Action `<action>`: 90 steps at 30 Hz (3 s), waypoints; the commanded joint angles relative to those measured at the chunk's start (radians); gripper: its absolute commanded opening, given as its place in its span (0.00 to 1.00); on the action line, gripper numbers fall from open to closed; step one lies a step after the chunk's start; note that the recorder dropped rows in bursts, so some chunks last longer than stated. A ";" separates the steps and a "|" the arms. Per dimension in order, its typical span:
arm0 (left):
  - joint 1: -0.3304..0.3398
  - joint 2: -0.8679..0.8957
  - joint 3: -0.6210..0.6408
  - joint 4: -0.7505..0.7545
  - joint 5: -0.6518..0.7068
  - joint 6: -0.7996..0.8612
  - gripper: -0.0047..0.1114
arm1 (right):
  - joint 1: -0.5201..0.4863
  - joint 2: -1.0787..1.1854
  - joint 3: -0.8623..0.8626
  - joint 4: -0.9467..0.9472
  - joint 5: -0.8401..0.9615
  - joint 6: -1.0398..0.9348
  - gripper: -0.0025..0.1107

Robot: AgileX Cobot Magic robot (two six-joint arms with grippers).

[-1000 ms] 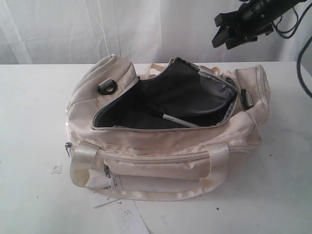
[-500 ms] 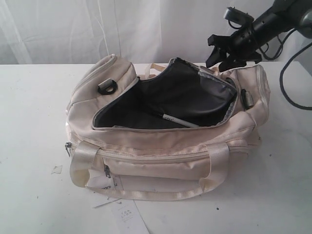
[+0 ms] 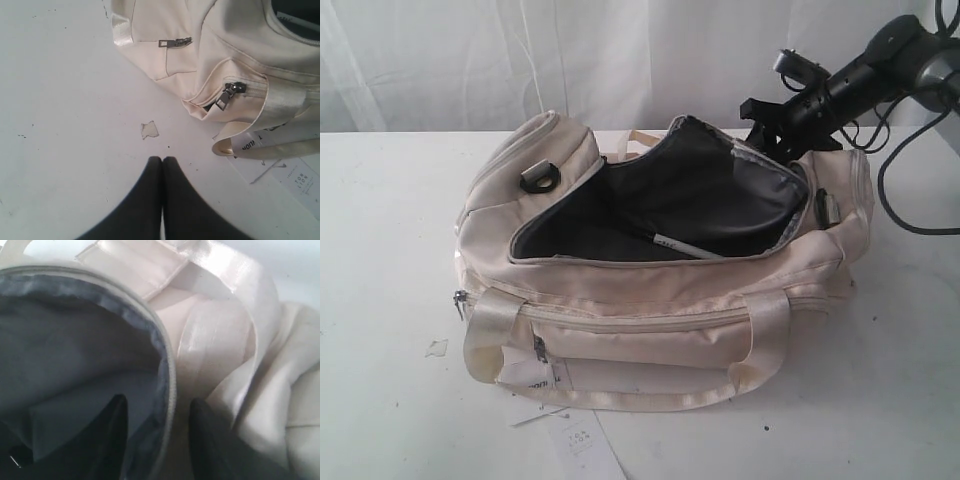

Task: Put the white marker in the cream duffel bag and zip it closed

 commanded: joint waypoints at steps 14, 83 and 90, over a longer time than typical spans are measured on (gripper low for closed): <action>-0.005 -0.002 0.006 -0.009 0.019 -0.005 0.04 | 0.070 -0.097 -0.006 0.200 0.085 -0.103 0.02; -0.005 0.278 0.006 0.001 -0.225 -0.004 0.04 | 0.373 -0.447 0.449 0.157 0.085 0.009 0.02; -0.005 0.290 0.006 -0.018 -0.225 -0.015 0.04 | 0.386 -0.498 0.449 0.163 0.085 0.009 0.02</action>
